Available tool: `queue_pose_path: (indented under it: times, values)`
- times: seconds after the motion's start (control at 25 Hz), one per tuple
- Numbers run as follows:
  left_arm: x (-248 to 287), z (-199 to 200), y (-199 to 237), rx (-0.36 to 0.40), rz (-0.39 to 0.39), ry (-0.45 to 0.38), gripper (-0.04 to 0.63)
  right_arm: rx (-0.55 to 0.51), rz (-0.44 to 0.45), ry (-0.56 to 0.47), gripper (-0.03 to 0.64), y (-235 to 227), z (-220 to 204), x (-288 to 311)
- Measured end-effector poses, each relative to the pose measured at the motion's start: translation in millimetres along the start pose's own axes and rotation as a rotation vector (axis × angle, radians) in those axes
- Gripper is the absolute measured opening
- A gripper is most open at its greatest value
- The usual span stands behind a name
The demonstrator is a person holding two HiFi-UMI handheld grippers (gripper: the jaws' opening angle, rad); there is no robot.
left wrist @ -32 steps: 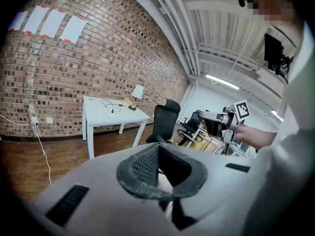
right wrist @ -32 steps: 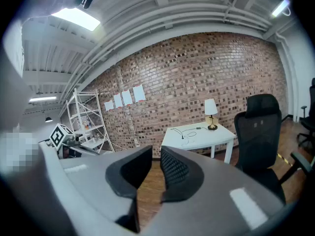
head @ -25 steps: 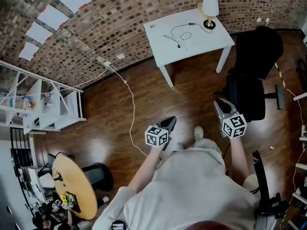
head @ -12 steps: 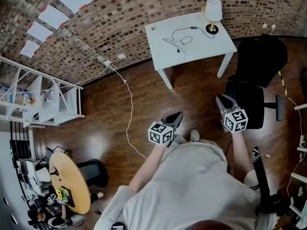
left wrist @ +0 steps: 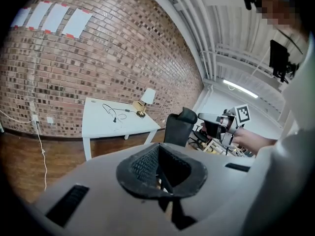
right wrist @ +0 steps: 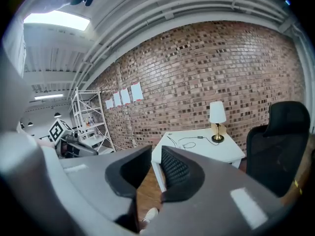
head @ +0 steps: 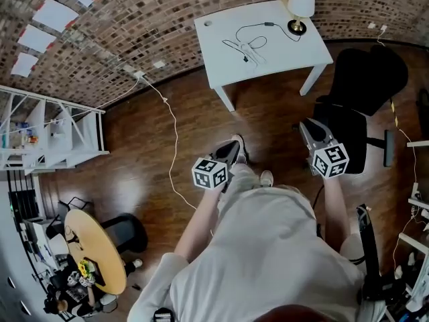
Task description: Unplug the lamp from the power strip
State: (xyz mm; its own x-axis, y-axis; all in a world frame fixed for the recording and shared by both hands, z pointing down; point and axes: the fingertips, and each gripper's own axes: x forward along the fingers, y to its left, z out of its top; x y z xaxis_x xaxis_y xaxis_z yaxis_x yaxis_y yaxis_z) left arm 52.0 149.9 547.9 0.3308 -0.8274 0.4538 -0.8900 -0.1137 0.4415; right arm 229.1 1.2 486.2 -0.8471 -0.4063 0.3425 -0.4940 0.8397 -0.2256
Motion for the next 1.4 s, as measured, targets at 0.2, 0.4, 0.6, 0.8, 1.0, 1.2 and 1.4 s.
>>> queue_pose_path:
  times: [0.2, 0.4, 0.6, 0.8, 1.0, 1.2, 1.4]
  values:
    - [35.0, 32.2, 29.8, 0.023, -0.084, -0.004, 0.002, 0.084, 0.024, -0.091, 0.051, -14.8, 20.9, 27.2]
    - [71.0, 75.7, 71.7, 0.077, -0.151, 0.007, 0.002, 0.068, 0.01, -0.081, 0.078, -26.5, 51.0, 85.6]
    - [98.3, 123.2, 137.3, 0.101, -0.19, 0.014, 0.002, 0.048, -0.042, -0.044, 0.084, -34.0, 86.3, 170.6]
    - [111.3, 123.6, 191.1, 0.063, -0.19, 0.044, 0.002, -0.019, -0.061, 0.053, 0.088, -22.7, 80.3, 218.9]
    - [140.1, 145.3, 237.9, 0.11, -0.175, 0.094, 0.002, -0.047, -0.072, 0.055, 0.095, -30.7, 103.2, 271.1]
    - [168.0, 141.9, 251.1, 0.11, -0.176, 0.149, 0.002, -0.047, -0.053, 0.112, 0.097, -36.2, 90.3, 301.7]
    - [208.4, 133.1, 263.7, 0.133, -0.157, 0.233, 0.002, -0.037, -0.03, 0.189, 0.106, -64.1, 70.5, 337.2]
